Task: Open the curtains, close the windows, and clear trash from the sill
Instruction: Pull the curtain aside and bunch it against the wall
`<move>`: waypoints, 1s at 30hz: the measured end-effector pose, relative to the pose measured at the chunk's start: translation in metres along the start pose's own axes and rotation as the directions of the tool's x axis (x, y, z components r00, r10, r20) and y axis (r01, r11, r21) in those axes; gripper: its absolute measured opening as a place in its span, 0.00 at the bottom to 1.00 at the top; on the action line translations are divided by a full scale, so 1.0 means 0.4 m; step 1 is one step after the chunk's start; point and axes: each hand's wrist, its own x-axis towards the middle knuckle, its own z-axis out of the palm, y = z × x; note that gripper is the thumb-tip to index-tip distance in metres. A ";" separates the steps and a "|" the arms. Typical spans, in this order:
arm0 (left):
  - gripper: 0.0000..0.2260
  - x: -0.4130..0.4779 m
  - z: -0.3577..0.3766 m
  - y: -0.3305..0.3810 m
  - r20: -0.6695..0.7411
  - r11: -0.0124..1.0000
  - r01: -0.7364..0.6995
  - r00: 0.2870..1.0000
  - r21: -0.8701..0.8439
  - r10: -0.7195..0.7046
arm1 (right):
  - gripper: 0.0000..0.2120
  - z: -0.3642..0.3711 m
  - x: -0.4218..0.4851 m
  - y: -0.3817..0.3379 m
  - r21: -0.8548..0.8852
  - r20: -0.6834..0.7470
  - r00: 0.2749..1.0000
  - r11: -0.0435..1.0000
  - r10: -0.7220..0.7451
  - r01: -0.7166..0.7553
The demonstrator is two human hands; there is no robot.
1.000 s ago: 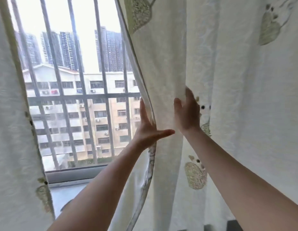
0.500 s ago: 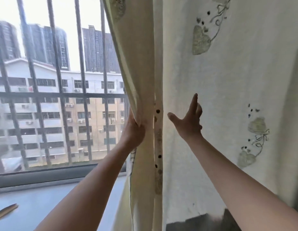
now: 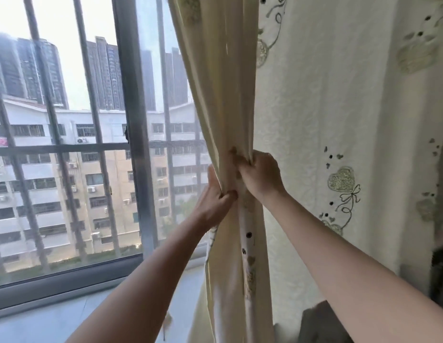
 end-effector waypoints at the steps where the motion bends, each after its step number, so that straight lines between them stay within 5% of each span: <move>1: 0.24 0.014 0.029 -0.002 0.085 0.999 -0.041 0.995 -0.036 0.044 | 0.22 -0.015 0.021 0.015 -0.041 -0.014 1.000 0.999 0.023 -0.024; 5: 0.31 0.072 0.126 -0.015 0.241 0.997 -0.055 0.968 -0.054 0.066 | 0.19 -0.081 0.085 0.063 0.055 0.147 0.978 0.985 0.152 -0.161; 8: 0.26 0.122 0.195 -0.021 0.061 0.982 -0.003 0.998 0.190 -0.009 | 0.27 -0.129 0.104 0.116 0.073 0.209 0.967 0.984 0.145 -0.163; 11: 0.12 0.159 0.250 -0.024 -0.105 0.952 0.014 0.994 0.306 0.019 | 0.26 -0.176 0.105 0.195 0.002 -0.271 0.962 0.999 0.047 -0.048; 13: 0.06 0.190 0.279 -0.030 -0.159 0.919 -0.011 0.984 0.394 0.080 | 0.13 -0.218 0.124 0.272 -0.102 -0.616 0.788 0.990 0.011 -0.094; 15: 0.05 0.225 0.318 -0.032 -0.161 0.931 -0.018 0.983 0.364 0.082 | 0.26 -0.278 0.159 0.358 -0.129 -0.683 0.721 0.952 0.118 -0.278; 18: 0.03 0.251 0.380 -0.028 -0.208 0.960 -0.010 0.976 0.281 0.071 | 0.51 -0.363 0.202 0.481 -0.051 -0.490 0.752 0.847 0.440 -0.529; 20: 0.05 0.265 0.421 -0.028 -0.246 0.962 0.007 0.967 0.272 0.063 | 0.57 -0.401 0.220 0.551 0.048 -0.278 0.821 0.861 0.498 -0.506; 25: 0.26 0.327 0.532 -0.029 -0.324 0.947 0.015 0.941 0.321 0.095 | 0.54 -0.430 0.276 0.663 0.168 -0.032 0.894 0.884 0.447 -0.436; 30: 0.20 0.375 0.617 -0.026 -0.340 0.947 0.012 0.935 0.322 0.104 | 0.46 -0.432 0.325 0.676 0.085 0.034 0.939 0.935 0.341 -0.343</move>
